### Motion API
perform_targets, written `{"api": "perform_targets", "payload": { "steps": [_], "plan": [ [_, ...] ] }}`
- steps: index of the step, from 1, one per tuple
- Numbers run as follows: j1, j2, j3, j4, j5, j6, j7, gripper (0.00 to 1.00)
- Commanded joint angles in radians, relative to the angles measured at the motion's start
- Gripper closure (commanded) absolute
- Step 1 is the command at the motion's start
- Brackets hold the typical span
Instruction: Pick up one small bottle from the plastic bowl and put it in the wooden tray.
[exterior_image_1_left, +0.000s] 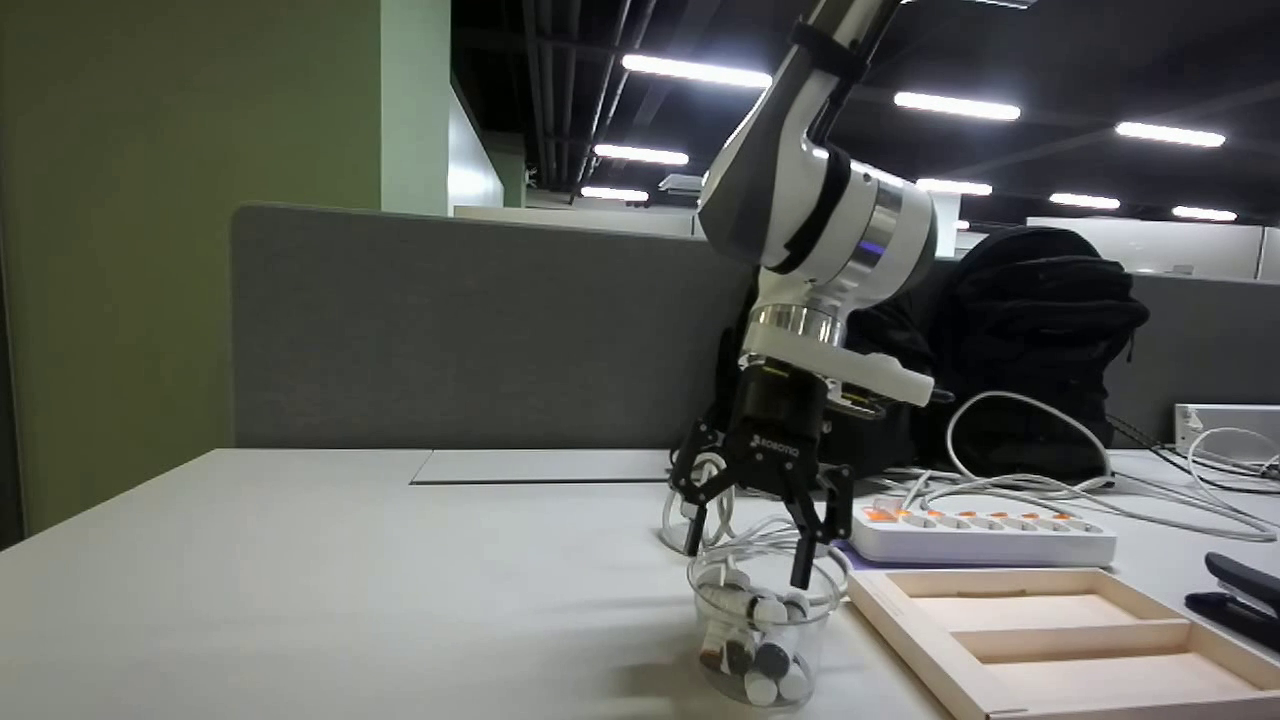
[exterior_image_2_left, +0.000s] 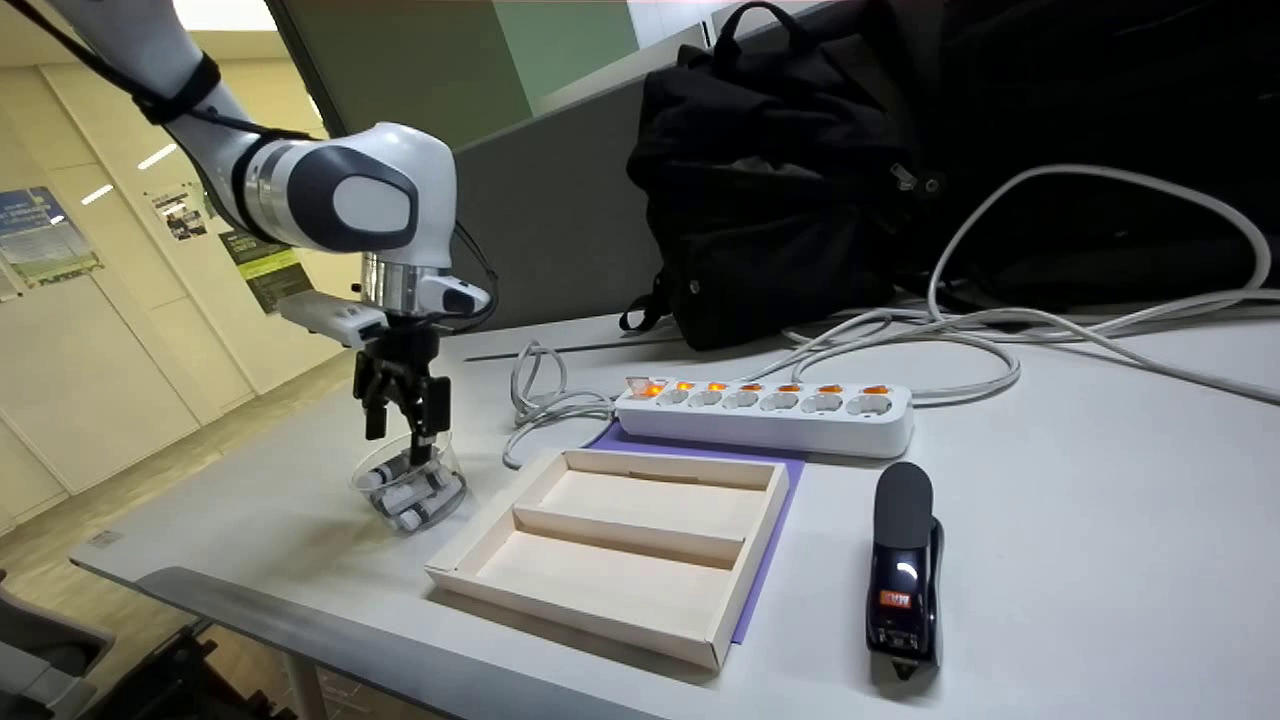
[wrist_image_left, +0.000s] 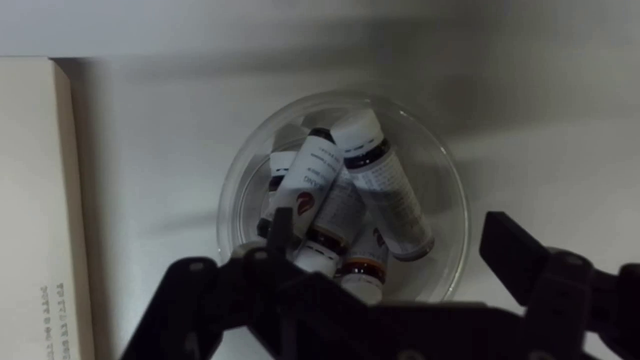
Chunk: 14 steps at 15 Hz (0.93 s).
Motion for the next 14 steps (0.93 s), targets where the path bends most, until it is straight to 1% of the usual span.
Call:
{"api": "perform_targets", "payload": {
  "steps": [1, 2, 4, 7, 8, 9, 10, 11, 12, 13, 14],
  "plan": [
    [0.016, 0.035, -0.011, 0.043, -0.018, -0.042, 0.006, 0.32],
    [0.018, 0.041, -0.011, 0.046, -0.019, -0.044, 0.006, 0.42],
    [0.022, 0.045, -0.011, 0.056, -0.018, -0.057, 0.005, 0.53],
    [0.027, 0.045, -0.012, 0.066, -0.017, -0.069, 0.001, 0.75],
    [0.028, 0.044, -0.013, 0.069, -0.02, -0.071, 0.0, 0.81],
    [0.028, 0.042, -0.013, 0.069, -0.022, -0.072, -0.007, 0.69],
    [0.026, 0.041, -0.011, 0.069, -0.02, -0.071, -0.019, 0.43],
    [0.018, 0.041, -0.006, 0.067, -0.01, -0.071, -0.043, 0.44],
    [0.011, 0.041, -0.002, 0.066, -0.002, -0.08, -0.062, 0.42],
    [0.003, 0.036, 0.003, 0.062, 0.007, -0.086, -0.091, 0.36],
    [-0.003, 0.031, 0.006, 0.058, 0.011, -0.092, -0.115, 0.28]
  ]
}}
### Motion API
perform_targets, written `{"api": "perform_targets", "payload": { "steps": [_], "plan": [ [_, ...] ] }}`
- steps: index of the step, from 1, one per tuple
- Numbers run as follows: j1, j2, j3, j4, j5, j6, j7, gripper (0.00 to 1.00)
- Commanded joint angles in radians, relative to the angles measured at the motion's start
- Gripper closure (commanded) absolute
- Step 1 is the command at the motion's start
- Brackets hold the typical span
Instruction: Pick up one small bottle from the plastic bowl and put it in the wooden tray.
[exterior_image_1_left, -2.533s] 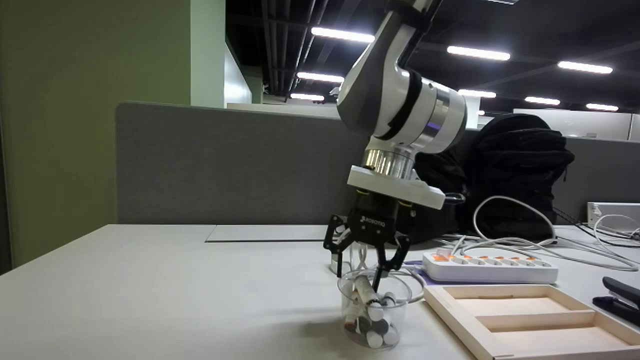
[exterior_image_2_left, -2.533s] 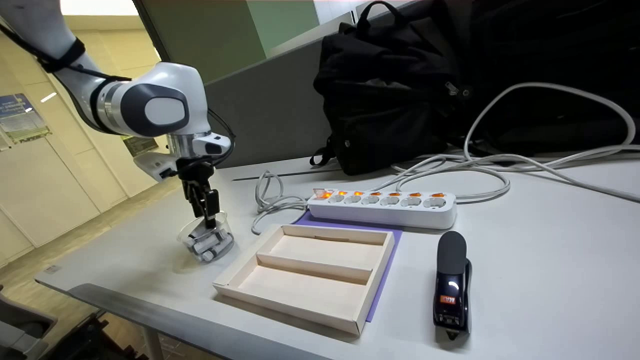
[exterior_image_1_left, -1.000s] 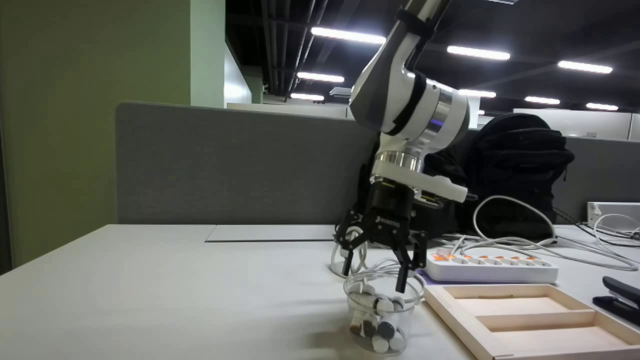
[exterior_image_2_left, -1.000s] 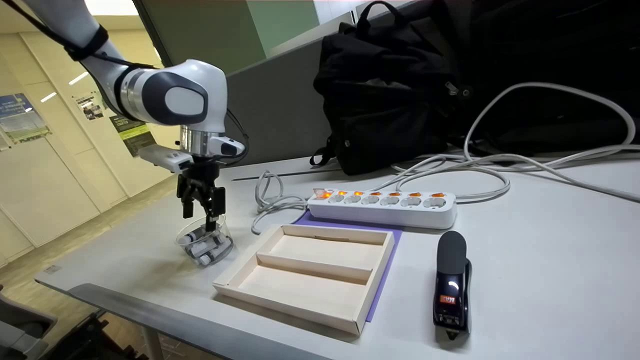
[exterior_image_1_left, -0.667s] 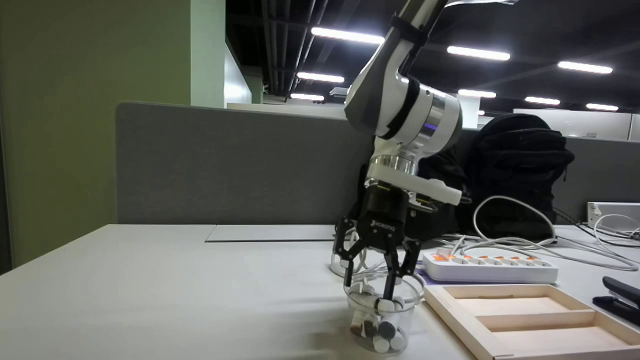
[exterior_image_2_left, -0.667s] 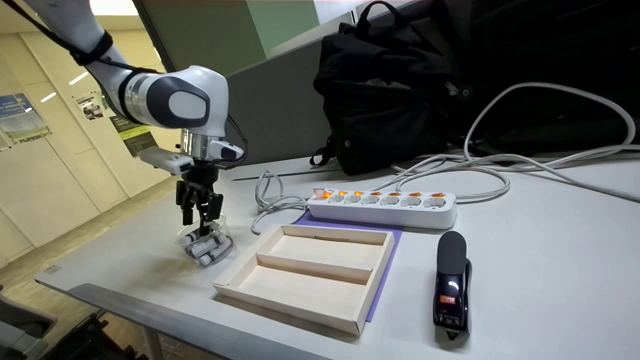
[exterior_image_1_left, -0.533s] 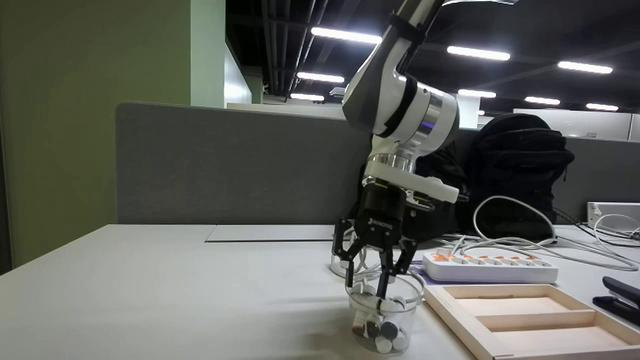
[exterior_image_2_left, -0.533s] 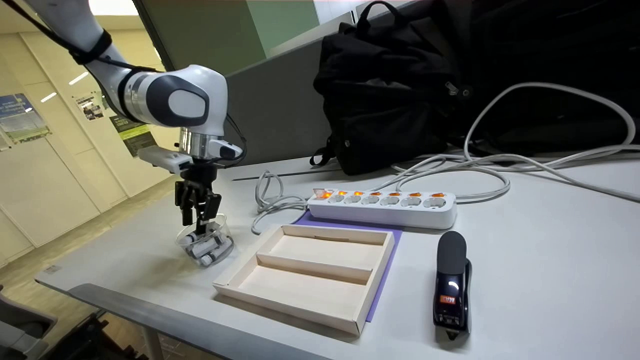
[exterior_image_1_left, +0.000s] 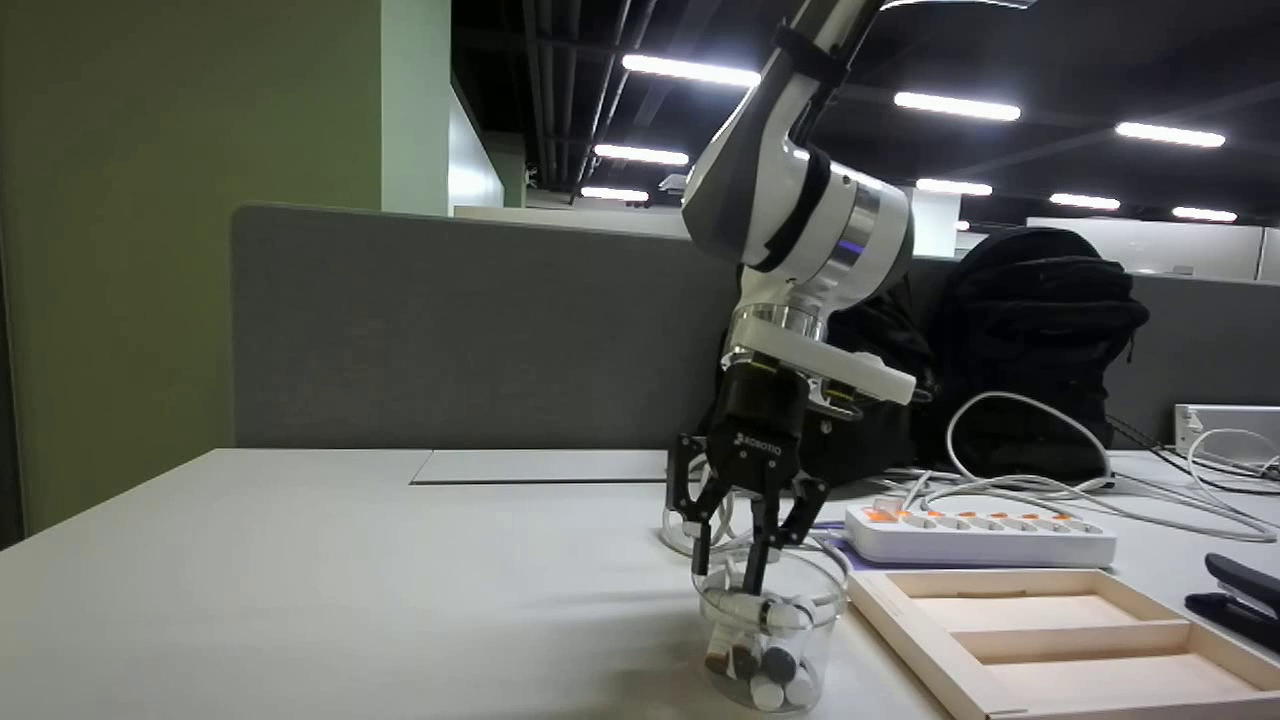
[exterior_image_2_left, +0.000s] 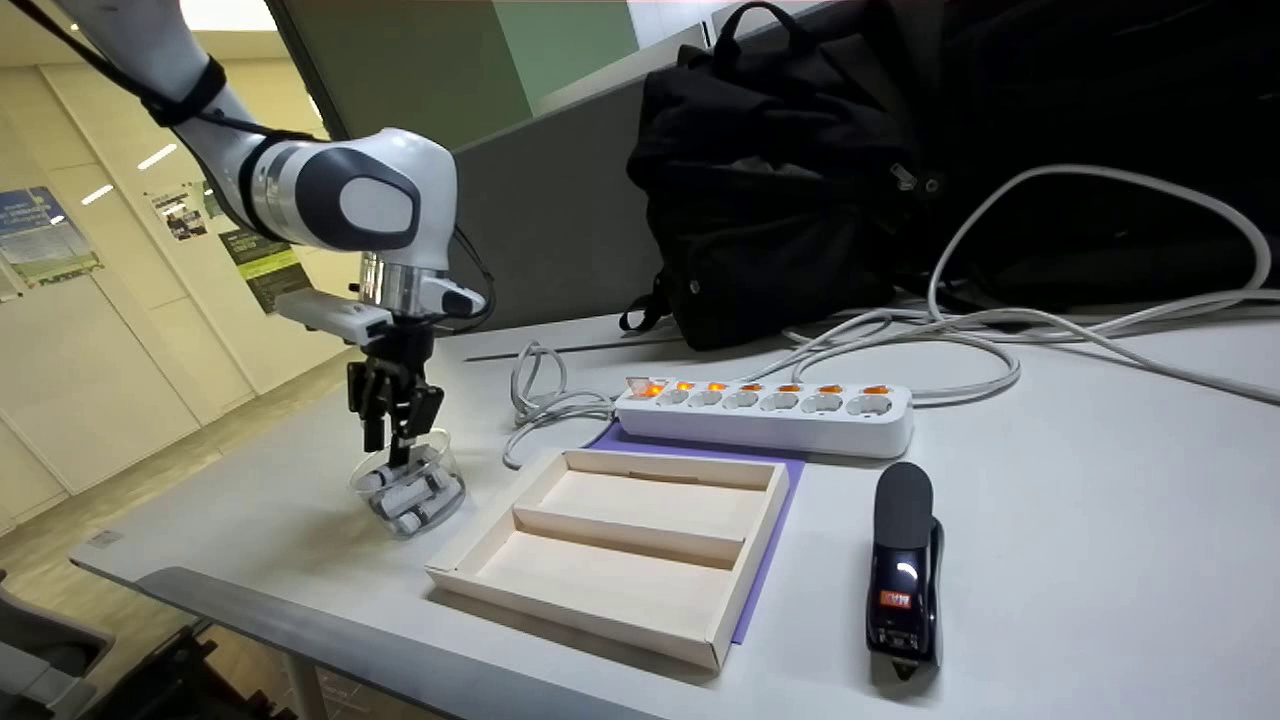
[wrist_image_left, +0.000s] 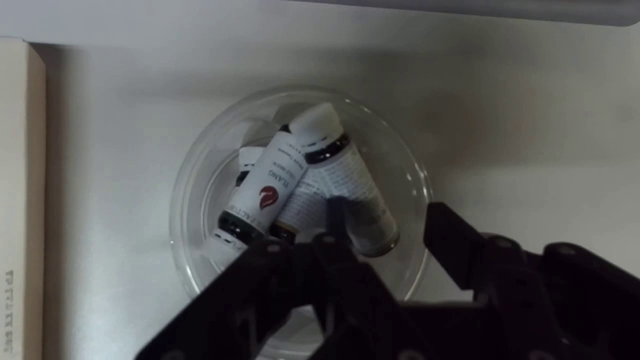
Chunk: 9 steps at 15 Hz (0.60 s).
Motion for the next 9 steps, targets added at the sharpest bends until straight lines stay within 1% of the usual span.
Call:
{"api": "perform_targets", "payload": {
  "steps": [1, 4, 5, 9],
  "plan": [
    [-0.026, -0.003, 0.01, 0.006, 0.015, -0.045, -0.083, 0.22],
    [-0.035, -0.017, -0.001, 0.006, 0.002, -0.097, -0.111, 0.02],
    [-0.037, -0.019, -0.005, 0.007, -0.002, -0.112, -0.117, 0.0],
    [-0.025, -0.001, -0.039, 0.034, -0.065, -0.154, -0.09, 0.0]
  ]
}}
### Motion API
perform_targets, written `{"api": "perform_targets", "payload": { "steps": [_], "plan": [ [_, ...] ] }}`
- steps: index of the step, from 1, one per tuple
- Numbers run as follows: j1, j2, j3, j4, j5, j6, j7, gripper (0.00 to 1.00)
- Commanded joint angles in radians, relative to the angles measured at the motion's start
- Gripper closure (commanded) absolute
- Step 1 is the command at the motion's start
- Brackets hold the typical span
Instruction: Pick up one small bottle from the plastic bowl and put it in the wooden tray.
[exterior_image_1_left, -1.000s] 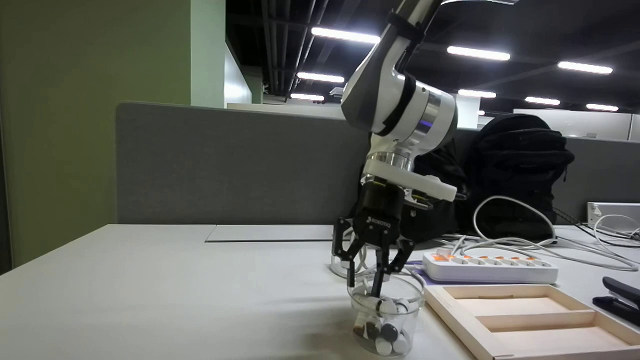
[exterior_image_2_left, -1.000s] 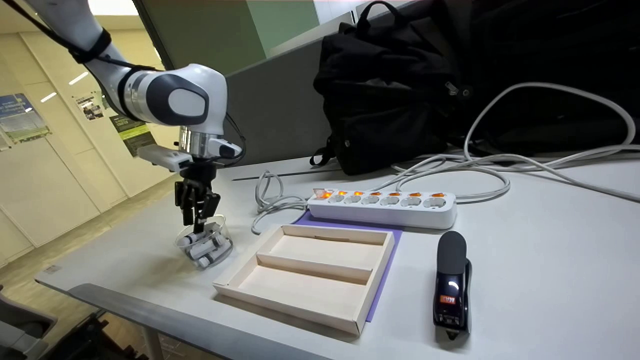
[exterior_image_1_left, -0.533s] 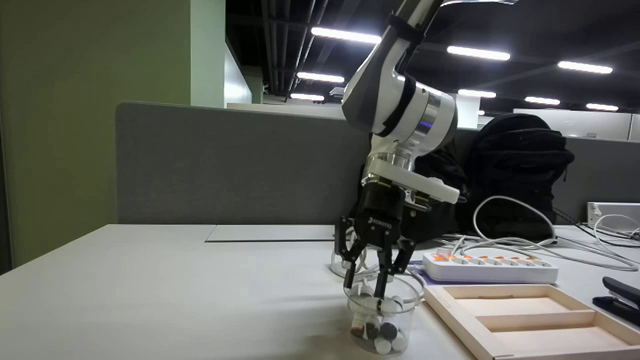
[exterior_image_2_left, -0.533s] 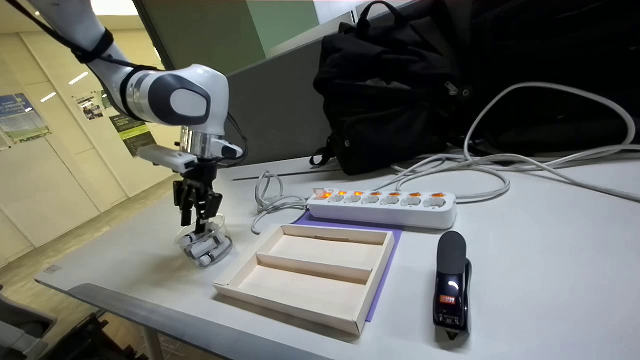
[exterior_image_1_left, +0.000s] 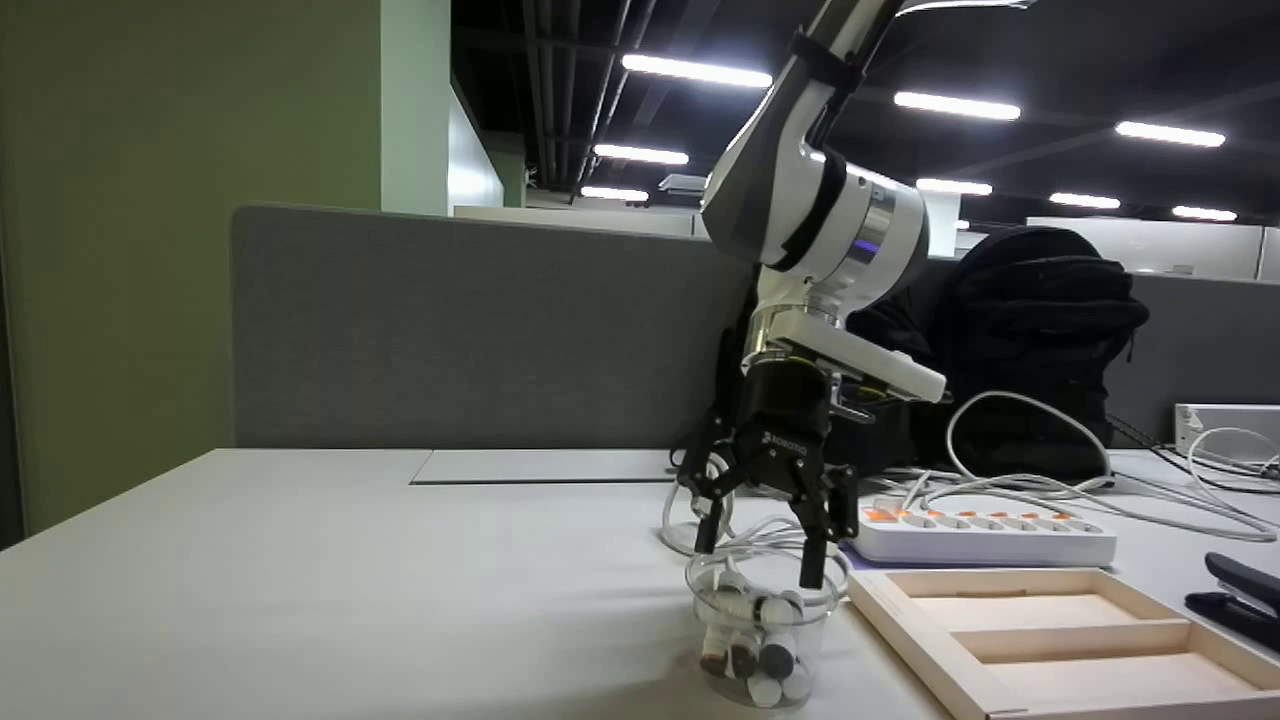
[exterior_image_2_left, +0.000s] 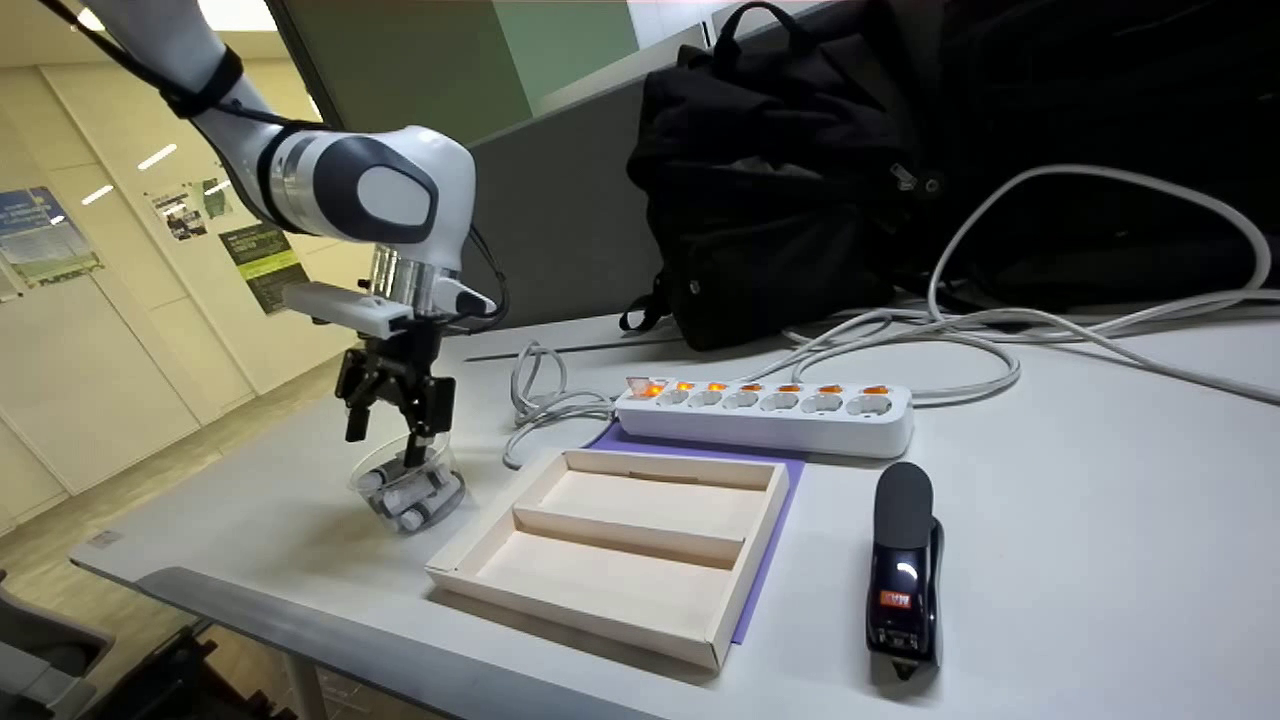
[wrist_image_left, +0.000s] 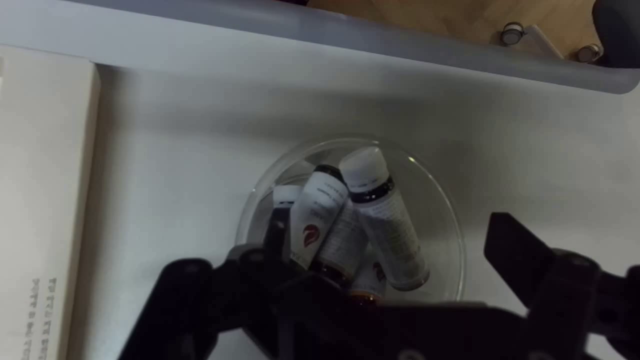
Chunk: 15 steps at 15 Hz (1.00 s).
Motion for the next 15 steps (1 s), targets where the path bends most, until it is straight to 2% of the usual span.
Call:
{"api": "perform_targets", "payload": {
  "steps": [1, 5, 6, 7, 10, 15],
  "plan": [
    [0.011, 0.007, -0.031, 0.032, -0.061, -0.039, 0.025, 0.0],
    [0.017, 0.027, -0.041, 0.044, -0.103, -0.021, 0.028, 0.0],
    [0.019, 0.032, -0.04, 0.045, -0.109, -0.019, 0.028, 0.25],
    [0.019, 0.036, -0.038, 0.046, -0.111, -0.019, 0.027, 0.25],
    [0.022, 0.049, -0.036, 0.049, -0.116, -0.022, 0.029, 0.49],
    [0.025, 0.056, -0.034, 0.06, -0.113, -0.032, 0.029, 0.82]
  ]
}}
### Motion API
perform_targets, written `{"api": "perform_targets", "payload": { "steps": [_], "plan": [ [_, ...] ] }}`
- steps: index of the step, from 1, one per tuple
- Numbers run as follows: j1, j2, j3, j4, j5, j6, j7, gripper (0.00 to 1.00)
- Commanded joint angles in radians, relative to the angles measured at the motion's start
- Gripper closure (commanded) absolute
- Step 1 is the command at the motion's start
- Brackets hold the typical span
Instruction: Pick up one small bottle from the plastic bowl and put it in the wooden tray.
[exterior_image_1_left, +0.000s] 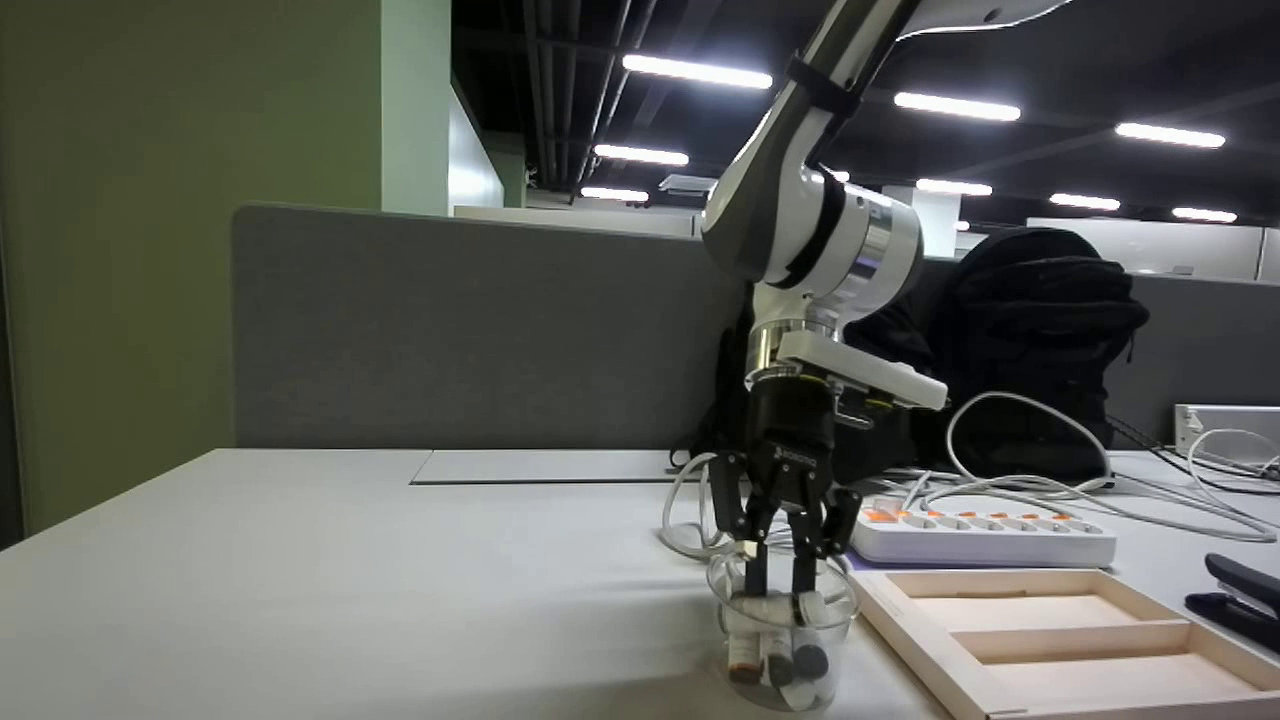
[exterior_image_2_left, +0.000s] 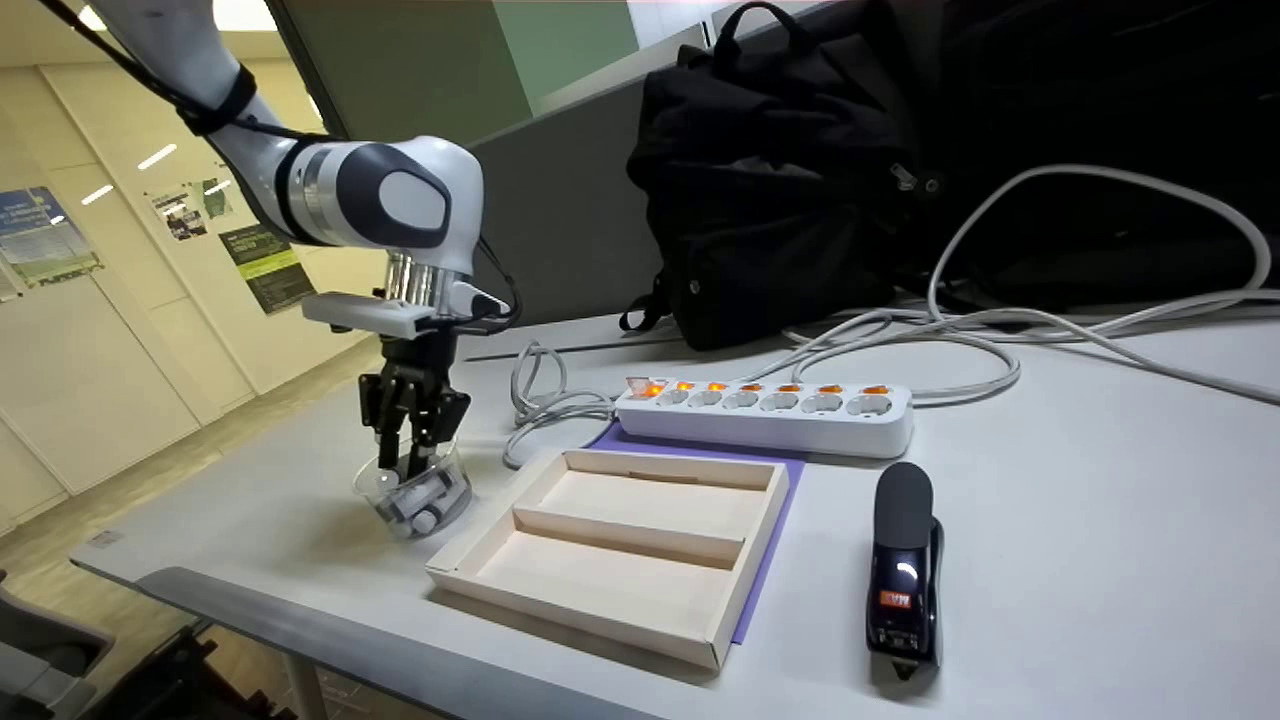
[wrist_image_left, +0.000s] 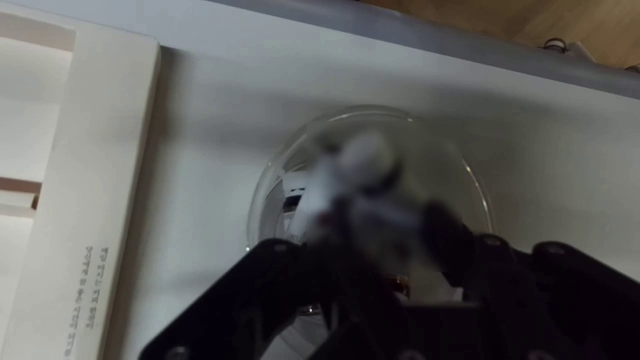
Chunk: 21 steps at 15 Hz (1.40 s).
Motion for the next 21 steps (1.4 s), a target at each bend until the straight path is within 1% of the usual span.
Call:
{"api": "perform_targets", "payload": {
  "steps": [1, 2, 3, 4, 5, 7, 10, 11, 13, 15, 17, 18, 19, 21],
  "plan": [
    [0.009, 0.015, -0.007, 0.026, -0.016, -0.02, 0.028, 0.86],
    [0.01, 0.016, -0.007, 0.028, -0.016, -0.019, 0.028, 0.82],
    [0.009, 0.017, -0.006, 0.029, -0.015, -0.021, 0.025, 0.53],
    [0.008, 0.02, -0.004, 0.031, -0.012, -0.03, 0.02, 0.56],
    [0.007, 0.023, -0.002, 0.033, -0.011, -0.039, 0.016, 0.56],
    [0.008, 0.031, 0.0, 0.036, -0.01, -0.058, 0.016, 0.45],
    [0.011, 0.041, 0.001, 0.039, -0.01, -0.076, 0.018, 0.23],
    [0.012, 0.043, 0.001, 0.042, -0.011, -0.081, 0.019, 0.17],
    [0.019, 0.045, -0.001, 0.038, -0.015, -0.068, 0.021, 0.03],
    [0.024, 0.05, -0.001, 0.038, -0.019, -0.067, 0.022, 0.0],
    [0.033, 0.052, -0.004, 0.036, -0.031, -0.058, 0.024, 0.0],
    [0.037, 0.051, -0.005, 0.035, -0.037, -0.053, 0.028, 0.25],
    [0.04, 0.051, -0.006, 0.035, -0.041, -0.05, 0.029, 0.25],
    [0.042, 0.05, -0.004, 0.041, -0.04, -0.055, 0.031, 0.36]
  ]
}}
